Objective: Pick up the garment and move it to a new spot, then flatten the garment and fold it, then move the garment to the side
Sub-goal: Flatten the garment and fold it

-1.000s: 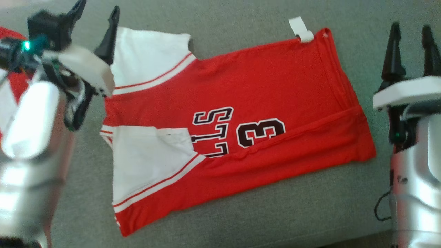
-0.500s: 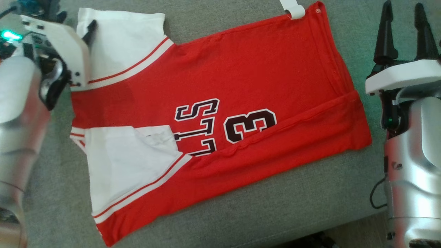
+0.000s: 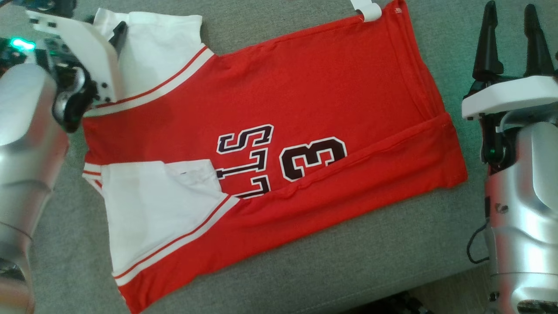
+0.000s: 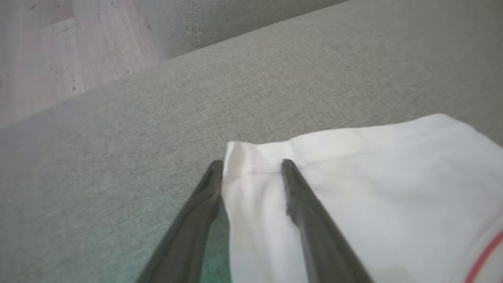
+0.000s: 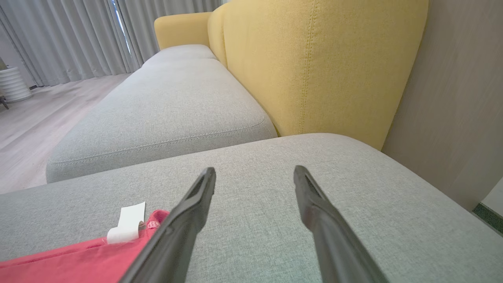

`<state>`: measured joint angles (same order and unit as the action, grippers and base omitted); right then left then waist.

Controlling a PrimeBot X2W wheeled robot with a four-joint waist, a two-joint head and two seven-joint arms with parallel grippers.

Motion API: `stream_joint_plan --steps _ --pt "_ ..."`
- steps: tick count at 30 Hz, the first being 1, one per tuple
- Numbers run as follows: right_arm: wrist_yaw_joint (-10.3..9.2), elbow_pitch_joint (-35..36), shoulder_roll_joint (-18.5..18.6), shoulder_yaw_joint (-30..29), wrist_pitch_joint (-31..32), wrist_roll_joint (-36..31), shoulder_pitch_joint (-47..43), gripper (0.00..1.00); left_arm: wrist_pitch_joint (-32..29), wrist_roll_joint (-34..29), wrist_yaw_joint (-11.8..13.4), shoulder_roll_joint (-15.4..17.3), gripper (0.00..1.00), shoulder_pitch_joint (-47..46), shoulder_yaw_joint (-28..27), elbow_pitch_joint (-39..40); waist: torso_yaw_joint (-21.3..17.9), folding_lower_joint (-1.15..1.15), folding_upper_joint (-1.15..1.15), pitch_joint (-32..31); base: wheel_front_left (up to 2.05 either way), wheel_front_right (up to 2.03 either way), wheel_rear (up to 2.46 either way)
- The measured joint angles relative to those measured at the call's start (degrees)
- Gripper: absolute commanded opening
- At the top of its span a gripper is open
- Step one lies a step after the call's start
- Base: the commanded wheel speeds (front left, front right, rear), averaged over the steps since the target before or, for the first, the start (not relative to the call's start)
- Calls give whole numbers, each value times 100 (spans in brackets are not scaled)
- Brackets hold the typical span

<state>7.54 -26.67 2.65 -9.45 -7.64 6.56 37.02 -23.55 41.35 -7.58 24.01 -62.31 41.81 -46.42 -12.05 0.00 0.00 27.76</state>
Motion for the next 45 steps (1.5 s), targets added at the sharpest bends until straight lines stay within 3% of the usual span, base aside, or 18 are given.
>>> stream_joint_plan --steps 4,9,14,20,31,39,40,41,42,45 --pt "0 -26 1 -66 42 -111 3 100 20 347 -1 20 0 8 299 238 76 0 0 -24 0 0 0" --pt "0 -56 66 22 311 -433 53 100 824 394 -1 46 0 12 454 371 273 0 0 -103 0 0 0" --pt "0 -285 500 728 672 -348 316 100 1522 347 -1 -24 0 0 450 584 514 0 0 -251 0 0 0" --pt "0 -845 984 1319 1228 91 467 100 1857 280 0 -99 0 20 480 1056 819 0 0 -393 0 0 0" --pt "0 -1907 1794 2304 2187 992 1135 100 1583 253 156 -46 0 307 731 2341 1344 0 0 -394 0 0 0" --pt "0 -2450 1983 2806 2356 1322 1506 100 1445 246 290 38 0 450 858 2659 1407 1 0 -282 0 0 0" --pt "0 -2494 1982 2871 2366 1381 1547 94 1445 246 303 55 0 466 859 2666 1407 1 0 -284 0 0 0" --pt "0 -2525 1982 2938 2381 1467 1558 36 1428 246 304 70 0 480 858 2682 1406 0 0 -291 0 0 0" --pt "0 -2542 1982 2991 2379 1534 1558 0 1421 246 305 82 0 489 858 2684 1401 0 0 -298 0 0 0" --pt "0 -2550 1976 3185 2325 1741 1563 0 1451 212 367 108 0 505 855 2672 1383 0 0 -320 0 0 0"
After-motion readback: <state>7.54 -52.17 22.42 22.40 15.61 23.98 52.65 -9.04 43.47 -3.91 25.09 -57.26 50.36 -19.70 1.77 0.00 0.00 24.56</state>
